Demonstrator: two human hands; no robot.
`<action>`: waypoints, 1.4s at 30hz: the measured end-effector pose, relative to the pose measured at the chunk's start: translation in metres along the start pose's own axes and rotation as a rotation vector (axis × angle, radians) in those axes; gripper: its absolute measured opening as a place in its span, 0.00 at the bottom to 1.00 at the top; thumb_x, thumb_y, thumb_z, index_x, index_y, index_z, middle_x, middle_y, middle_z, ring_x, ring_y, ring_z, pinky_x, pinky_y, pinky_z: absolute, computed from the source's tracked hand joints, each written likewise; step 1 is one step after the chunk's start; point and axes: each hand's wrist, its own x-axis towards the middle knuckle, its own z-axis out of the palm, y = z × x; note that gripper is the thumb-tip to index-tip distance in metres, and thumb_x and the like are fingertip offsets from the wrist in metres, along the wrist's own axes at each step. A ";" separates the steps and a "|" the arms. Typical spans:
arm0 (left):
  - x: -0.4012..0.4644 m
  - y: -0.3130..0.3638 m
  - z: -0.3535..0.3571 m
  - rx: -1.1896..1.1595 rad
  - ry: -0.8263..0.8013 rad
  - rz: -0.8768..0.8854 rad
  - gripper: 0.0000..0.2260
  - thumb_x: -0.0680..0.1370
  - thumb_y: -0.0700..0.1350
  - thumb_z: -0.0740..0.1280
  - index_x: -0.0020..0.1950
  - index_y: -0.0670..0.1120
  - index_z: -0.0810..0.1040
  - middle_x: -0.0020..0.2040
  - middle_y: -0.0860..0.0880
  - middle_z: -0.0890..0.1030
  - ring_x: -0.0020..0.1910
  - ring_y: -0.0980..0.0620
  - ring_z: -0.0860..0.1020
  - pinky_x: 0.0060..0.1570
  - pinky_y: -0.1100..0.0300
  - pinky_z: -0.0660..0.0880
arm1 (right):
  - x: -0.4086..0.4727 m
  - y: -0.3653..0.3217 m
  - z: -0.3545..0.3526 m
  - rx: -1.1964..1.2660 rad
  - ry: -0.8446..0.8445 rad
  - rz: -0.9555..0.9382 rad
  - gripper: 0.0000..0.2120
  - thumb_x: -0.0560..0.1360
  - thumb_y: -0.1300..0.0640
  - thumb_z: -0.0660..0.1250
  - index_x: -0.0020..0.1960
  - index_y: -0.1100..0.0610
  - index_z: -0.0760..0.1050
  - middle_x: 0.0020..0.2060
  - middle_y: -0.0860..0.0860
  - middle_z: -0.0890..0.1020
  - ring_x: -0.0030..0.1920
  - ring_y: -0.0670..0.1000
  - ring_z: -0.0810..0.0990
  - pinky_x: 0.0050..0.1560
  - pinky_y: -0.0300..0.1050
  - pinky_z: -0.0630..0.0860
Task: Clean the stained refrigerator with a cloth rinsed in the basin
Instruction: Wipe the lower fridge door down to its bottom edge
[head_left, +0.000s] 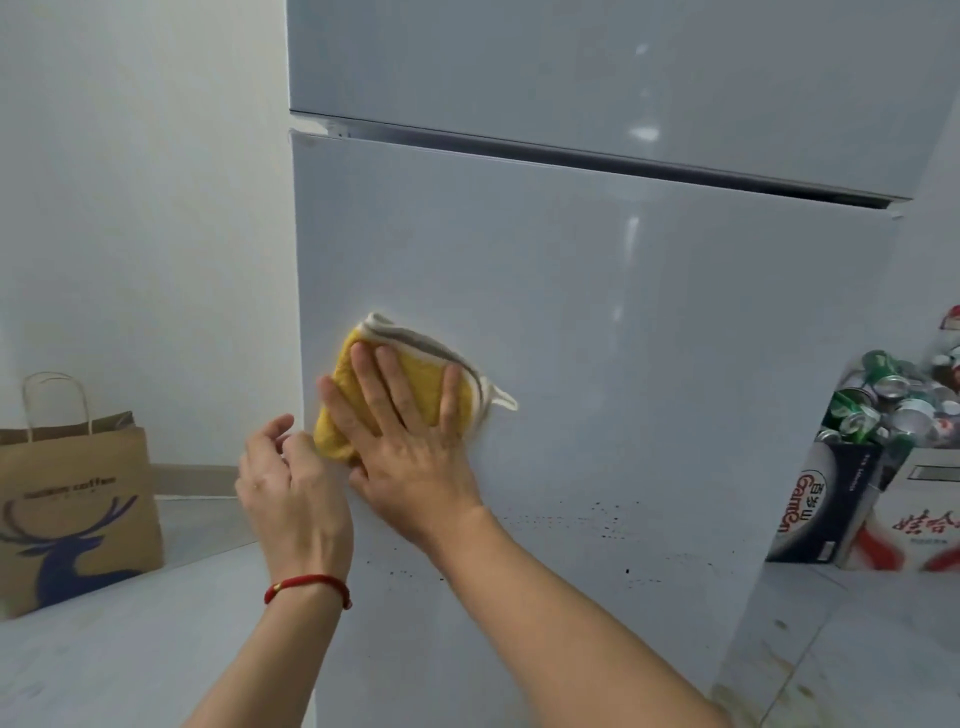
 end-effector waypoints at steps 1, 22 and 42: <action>-0.002 -0.001 0.000 0.004 -0.006 0.006 0.20 0.80 0.50 0.53 0.68 0.48 0.74 0.66 0.48 0.75 0.67 0.47 0.70 0.69 0.47 0.68 | -0.009 0.008 0.003 -0.015 -0.017 -0.128 0.38 0.78 0.46 0.63 0.85 0.47 0.53 0.84 0.53 0.48 0.84 0.54 0.43 0.77 0.74 0.37; 0.011 -0.036 -0.058 0.113 -0.028 -0.214 0.10 0.79 0.46 0.60 0.53 0.48 0.80 0.51 0.49 0.81 0.53 0.49 0.78 0.53 0.50 0.77 | -0.056 -0.107 0.053 0.165 0.052 0.299 0.39 0.80 0.49 0.62 0.85 0.50 0.47 0.84 0.58 0.44 0.83 0.61 0.41 0.72 0.81 0.37; 0.015 -0.051 -0.090 0.237 -0.058 -0.004 0.04 0.74 0.44 0.78 0.47 0.47 0.88 0.37 0.50 0.87 0.38 0.54 0.86 0.48 0.56 0.84 | -0.100 -0.037 0.039 0.464 0.178 1.016 0.35 0.83 0.50 0.57 0.85 0.50 0.44 0.83 0.63 0.43 0.82 0.66 0.40 0.74 0.81 0.40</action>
